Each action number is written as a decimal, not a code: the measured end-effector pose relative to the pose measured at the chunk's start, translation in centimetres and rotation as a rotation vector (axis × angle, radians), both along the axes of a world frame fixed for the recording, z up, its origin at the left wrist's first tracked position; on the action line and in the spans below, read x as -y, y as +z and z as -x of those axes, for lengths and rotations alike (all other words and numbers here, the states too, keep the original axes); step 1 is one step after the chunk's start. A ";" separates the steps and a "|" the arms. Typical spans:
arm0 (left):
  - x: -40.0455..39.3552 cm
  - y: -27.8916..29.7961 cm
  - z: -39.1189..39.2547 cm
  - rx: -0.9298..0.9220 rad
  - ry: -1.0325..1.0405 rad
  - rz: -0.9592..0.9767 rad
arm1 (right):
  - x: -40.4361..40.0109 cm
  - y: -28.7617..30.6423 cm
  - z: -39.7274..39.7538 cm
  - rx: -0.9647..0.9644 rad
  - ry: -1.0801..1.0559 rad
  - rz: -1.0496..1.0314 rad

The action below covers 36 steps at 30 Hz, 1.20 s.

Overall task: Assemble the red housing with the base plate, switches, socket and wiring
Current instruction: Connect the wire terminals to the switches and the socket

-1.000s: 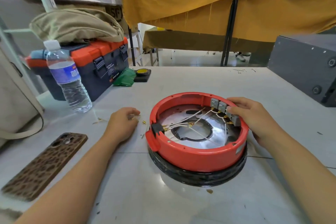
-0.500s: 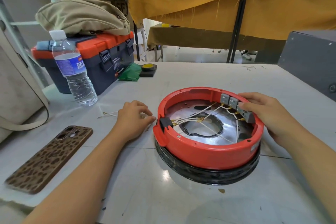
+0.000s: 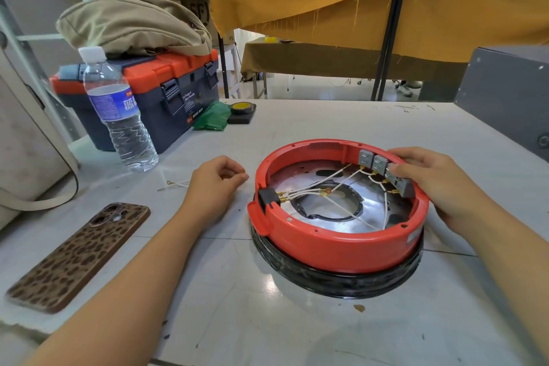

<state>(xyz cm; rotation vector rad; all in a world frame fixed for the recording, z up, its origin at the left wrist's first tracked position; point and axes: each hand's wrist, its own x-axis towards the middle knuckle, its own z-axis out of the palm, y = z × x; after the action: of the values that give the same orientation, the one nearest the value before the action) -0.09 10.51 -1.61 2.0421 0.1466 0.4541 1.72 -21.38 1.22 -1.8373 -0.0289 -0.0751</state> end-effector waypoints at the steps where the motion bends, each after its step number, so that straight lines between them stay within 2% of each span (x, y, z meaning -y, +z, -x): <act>1: -0.1 0.1 0.0 0.025 0.015 0.067 | 0.0 0.0 0.0 -0.002 -0.001 -0.001; 6: -0.1 1.1 0.4 0.136 0.005 0.405 | 0.0 0.0 0.0 -0.012 -0.002 0.000; 11: -0.3 1.8 1.1 0.184 -0.156 0.491 | 0.0 0.0 0.0 -0.006 -0.008 0.011; 22: 2.0 6.1 2.3 0.183 -0.329 0.191 | 0.1 0.5 0.2 -0.037 0.077 0.118; 28: 4.9 8.4 2.6 0.054 -0.412 -0.028 | 0.4 0.7 0.4 -0.012 0.089 0.139; 32: 6.4 8.6 2.1 0.031 -0.451 -0.114 | 0.1 0.7 0.5 -0.006 0.059 0.144; 36: 7.5 8.4 1.5 0.024 -0.490 -0.098 | 0.3 0.9 0.5 0.004 0.050 0.168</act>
<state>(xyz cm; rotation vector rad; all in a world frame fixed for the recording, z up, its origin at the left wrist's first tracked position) -1.56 3.01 6.84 2.0765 -0.3905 0.1792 1.19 -21.66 2.10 -2.0034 -0.0856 -0.0424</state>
